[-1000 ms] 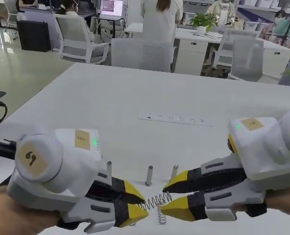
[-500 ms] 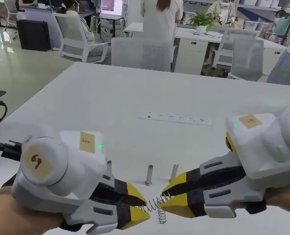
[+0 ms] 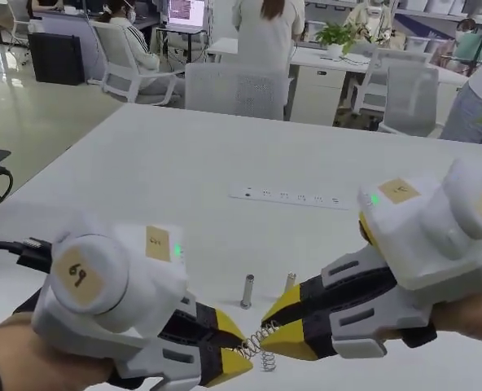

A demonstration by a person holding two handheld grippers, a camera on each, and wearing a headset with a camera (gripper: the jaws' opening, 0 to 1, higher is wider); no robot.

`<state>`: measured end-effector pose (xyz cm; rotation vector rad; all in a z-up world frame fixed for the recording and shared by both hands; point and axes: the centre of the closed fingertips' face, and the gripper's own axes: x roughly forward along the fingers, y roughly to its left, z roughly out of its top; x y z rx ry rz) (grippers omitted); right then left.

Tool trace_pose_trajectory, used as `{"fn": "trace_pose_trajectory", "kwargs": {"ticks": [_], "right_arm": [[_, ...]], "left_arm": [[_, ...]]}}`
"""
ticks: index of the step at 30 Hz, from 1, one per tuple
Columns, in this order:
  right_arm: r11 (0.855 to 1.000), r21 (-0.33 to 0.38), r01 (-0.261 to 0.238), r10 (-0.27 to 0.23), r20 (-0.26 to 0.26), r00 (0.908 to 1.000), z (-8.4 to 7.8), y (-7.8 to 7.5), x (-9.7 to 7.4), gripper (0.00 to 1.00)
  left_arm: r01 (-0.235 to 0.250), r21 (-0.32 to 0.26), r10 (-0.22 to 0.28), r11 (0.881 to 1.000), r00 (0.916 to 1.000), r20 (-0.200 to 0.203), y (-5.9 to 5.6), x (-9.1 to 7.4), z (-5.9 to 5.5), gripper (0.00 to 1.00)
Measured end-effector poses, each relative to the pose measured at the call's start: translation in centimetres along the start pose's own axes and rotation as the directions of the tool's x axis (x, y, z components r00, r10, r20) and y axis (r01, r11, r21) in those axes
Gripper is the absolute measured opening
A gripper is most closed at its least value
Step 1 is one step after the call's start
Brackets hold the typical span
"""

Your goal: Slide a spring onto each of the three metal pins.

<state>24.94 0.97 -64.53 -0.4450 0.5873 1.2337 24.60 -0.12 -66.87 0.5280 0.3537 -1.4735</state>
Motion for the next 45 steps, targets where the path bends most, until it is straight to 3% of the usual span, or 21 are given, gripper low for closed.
{"fn": "trace_pose_trajectory", "kwargs": {"ticks": [4, 12, 19, 27, 30, 32, 45], "right_arm": [[1.0, -0.011, -0.009, 0.008, -0.01, 0.9999, 0.2, 0.2, 0.0, 0.08], [0.998, -0.045, -0.045, 0.041, -0.083, 0.9957, 0.0, 0.9, 0.3, 0.08], [0.995, -0.076, -0.071, 0.058, -0.162, 0.985, -0.6, 0.7, 0.2, 0.09], [0.993, -0.077, -0.09, 0.074, -0.195, 0.978, -1.0, 0.5, -0.1, 0.11], [0.991, -0.087, -0.105, 0.084, -0.217, 0.9725, -1.2, 0.6, 0.0, 0.13], [0.987, -0.103, -0.126, 0.097, -0.253, 0.9627, -1.6, 0.6, -0.1, 0.13], [0.972, -0.141, -0.188, 0.137, -0.312, 0.94, -1.4, 0.4, 0.0, 0.11]], "left_arm": [[0.003, -0.001, -0.003, 1.0, 1.0, 0.003, -0.1, 0.1, 0.0, 0.01], [0.013, -0.005, -0.013, 1.0, 0.9999, 0.003, -0.6, 0.6, -0.2, 0.01], [0.013, -0.008, -0.013, 1.0, 0.9996, 0.024, -0.5, 1.0, -0.1, 0.01], [0.006, -0.029, -0.004, 1.0, 0.9984, 0.056, -0.2, 1.2, 0.2, 0.01], [0.003, -0.035, -0.001, 0.999, 0.9981, 0.062, -0.1, 1.2, 0.2, 0.01], [0.003, -0.036, -0.001, 0.999, 0.9979, 0.064, -0.1, 1.3, 0.2, 0.01], [-0.006, -0.037, 0.009, 0.999, 0.9967, 0.08, 0.2, 1.4, 0.6, 0.01]]}}
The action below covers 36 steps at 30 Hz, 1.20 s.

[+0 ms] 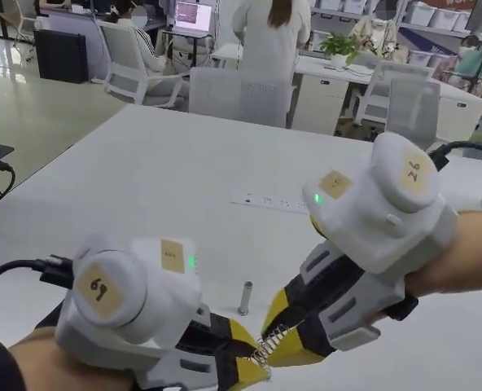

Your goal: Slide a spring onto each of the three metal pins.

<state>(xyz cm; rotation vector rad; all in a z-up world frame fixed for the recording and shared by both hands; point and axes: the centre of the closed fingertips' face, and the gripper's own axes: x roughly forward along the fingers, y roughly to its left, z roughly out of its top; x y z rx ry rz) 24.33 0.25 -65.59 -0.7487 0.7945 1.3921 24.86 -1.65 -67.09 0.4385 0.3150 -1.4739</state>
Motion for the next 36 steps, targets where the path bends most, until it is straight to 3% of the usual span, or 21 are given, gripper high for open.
{"fn": "trace_pose_trajectory", "kwargs": {"ticks": [26, 36], "right_arm": [[0.999, -0.033, -0.013, 0.012, -0.037, 0.9993, -0.3, 0.1, 0.1, 0.09], [0.999, -0.045, -0.02, 0.017, -0.076, 0.997, -0.6, -0.1, -0.2, 0.08]], "left_arm": [[-0.006, -0.008, 0.006, 1.0, 0.9996, 0.028, 0.1, 0.0, 0.7, 0.01], [-0.012, -0.016, 0.013, 1.0, 0.9992, 0.037, 0.3, 0.2, 1.1, 0.02]]}}
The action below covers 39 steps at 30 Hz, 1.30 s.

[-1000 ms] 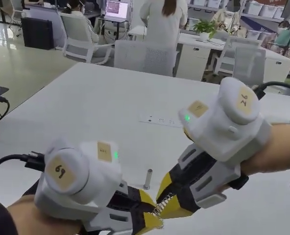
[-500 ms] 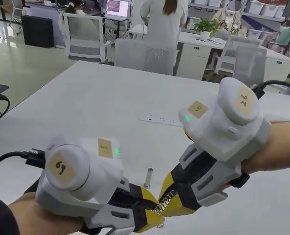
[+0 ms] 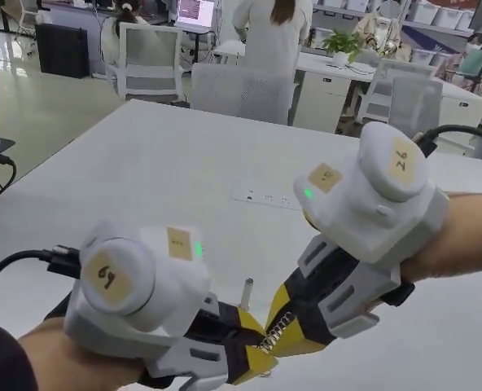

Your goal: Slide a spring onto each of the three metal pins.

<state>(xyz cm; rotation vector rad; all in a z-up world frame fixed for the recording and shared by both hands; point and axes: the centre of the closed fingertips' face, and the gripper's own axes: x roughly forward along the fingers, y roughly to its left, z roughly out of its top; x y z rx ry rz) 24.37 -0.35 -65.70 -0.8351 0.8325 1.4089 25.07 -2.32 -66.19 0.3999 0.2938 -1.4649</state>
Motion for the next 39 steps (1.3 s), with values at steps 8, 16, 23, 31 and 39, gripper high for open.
{"fn": "trace_pose_trajectory", "kwargs": {"ticks": [8, 16, 23, 31, 39], "right_arm": [[1.0, 0.01, 0.001, -0.001, -0.012, 0.9999, 0.0, -0.2, -0.2, 0.08], [1.0, 0.019, 0.011, -0.01, -0.019, 0.9998, -0.5, -0.5, -0.9, 0.08], [0.999, 0.035, 0.023, -0.021, -0.034, 0.9992, -1.2, -0.9, -1.6, 0.08], [0.998, 0.041, 0.038, -0.036, -0.045, 0.9983, -1.5, -1.3, -2.3, 0.08], [0.997, 0.05, 0.065, -0.063, -0.05, 0.9968, -1.8, -2.7, -3.1, 0.08]], "left_arm": [[0.011, -0.022, -0.011, 1.0, 0.9997, -0.021, -0.3, 0.4, -0.5, 0.11], [-0.032, -0.078, 0.032, 0.996, 0.9995, -0.006, 0.5, -0.3, -0.4, 0.31], [-0.089, -0.131, 0.091, 0.987, 0.9958, 0.011, 1.5, -1.6, -0.5, 0.48], [-0.107, -0.151, 0.112, 0.983, 0.9935, 0.022, 1.7, -2.5, -0.5, 0.57], [-0.142, -0.192, 0.155, 0.971, 0.9865, 0.053, 2.4, -3.5, -0.3, 0.65]]}}
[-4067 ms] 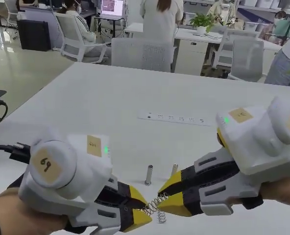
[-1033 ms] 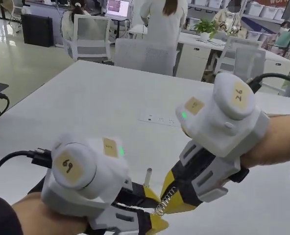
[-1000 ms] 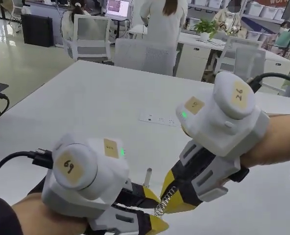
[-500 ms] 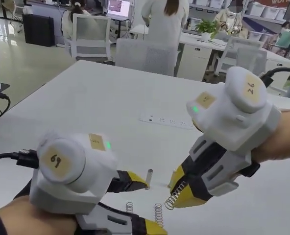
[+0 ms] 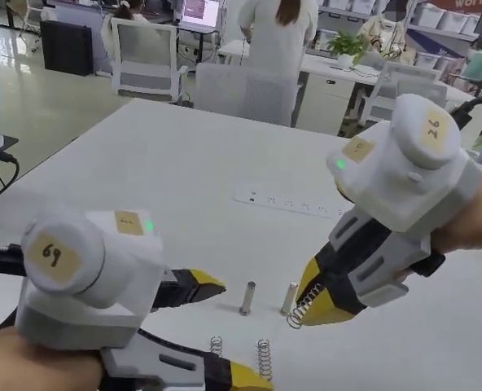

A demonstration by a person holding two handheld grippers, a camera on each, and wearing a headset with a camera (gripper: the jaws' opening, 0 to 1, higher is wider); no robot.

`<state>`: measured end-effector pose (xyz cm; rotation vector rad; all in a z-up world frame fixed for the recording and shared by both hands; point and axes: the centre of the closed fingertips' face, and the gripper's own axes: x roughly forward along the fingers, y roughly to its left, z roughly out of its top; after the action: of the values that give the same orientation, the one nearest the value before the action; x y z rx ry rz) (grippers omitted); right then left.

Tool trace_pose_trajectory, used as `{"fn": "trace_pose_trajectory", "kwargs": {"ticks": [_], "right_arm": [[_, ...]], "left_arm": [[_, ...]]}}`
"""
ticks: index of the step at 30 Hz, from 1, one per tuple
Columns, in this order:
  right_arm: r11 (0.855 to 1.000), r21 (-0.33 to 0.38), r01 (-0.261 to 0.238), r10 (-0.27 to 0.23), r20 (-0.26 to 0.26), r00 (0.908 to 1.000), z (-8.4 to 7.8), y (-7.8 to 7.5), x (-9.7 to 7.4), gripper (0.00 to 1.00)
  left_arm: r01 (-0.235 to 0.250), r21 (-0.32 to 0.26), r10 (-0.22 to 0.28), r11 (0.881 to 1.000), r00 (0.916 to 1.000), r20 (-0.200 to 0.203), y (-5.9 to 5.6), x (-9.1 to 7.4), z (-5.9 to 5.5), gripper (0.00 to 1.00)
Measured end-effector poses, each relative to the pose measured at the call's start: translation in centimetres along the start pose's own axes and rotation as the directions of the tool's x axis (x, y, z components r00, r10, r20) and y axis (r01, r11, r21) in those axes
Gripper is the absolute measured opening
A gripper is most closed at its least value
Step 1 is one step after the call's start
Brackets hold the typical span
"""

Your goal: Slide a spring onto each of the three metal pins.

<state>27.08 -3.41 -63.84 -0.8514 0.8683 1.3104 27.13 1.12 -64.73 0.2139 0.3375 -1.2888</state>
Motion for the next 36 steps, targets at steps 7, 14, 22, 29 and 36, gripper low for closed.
{"fn": "trace_pose_trajectory", "kwargs": {"ticks": [7, 14, 22, 29, 36], "right_arm": [[0.999, 0.022, 0.036, -0.035, -0.011, 0.9993, -0.8, -2.2, -0.7, 0.08], [0.996, 0.061, 0.071, -0.07, -0.016, 0.9974, -1.7, -4.3, -1.3, 0.08], [0.99, 0.097, 0.098, -0.094, -0.046, 0.9945, -3.1, -7.0, -0.7, 0.08], [0.987, 0.103, 0.122, -0.113, -0.094, 0.9892, -4.2, -9.1, 0.3, 0.08], [0.985, 0.128, 0.119, -0.104, -0.12, 0.9873, -5.0, -10.5, 1.5, 0.08]], "left_arm": [[-0.029, -0.024, 0.03, 0.999, 0.9993, 0.021, 0.7, -0.8, 0.2, 0.67], [-0.054, -0.033, 0.055, 0.998, 0.998, 0.032, 0.8, -1.6, 0.5, 0.67], [-0.071, -0.048, 0.073, 0.996, 0.9966, 0.038, 1.1, -1.9, 0.4, 0.66], [-0.084, -0.057, 0.086, 0.995, 0.9955, 0.041, 1.3, -2.0, 0.2, 0.66], [-0.078, -0.06, 0.08, 0.995, 0.9962, 0.035, 1.3, -1.8, -0.2, 0.64]]}}
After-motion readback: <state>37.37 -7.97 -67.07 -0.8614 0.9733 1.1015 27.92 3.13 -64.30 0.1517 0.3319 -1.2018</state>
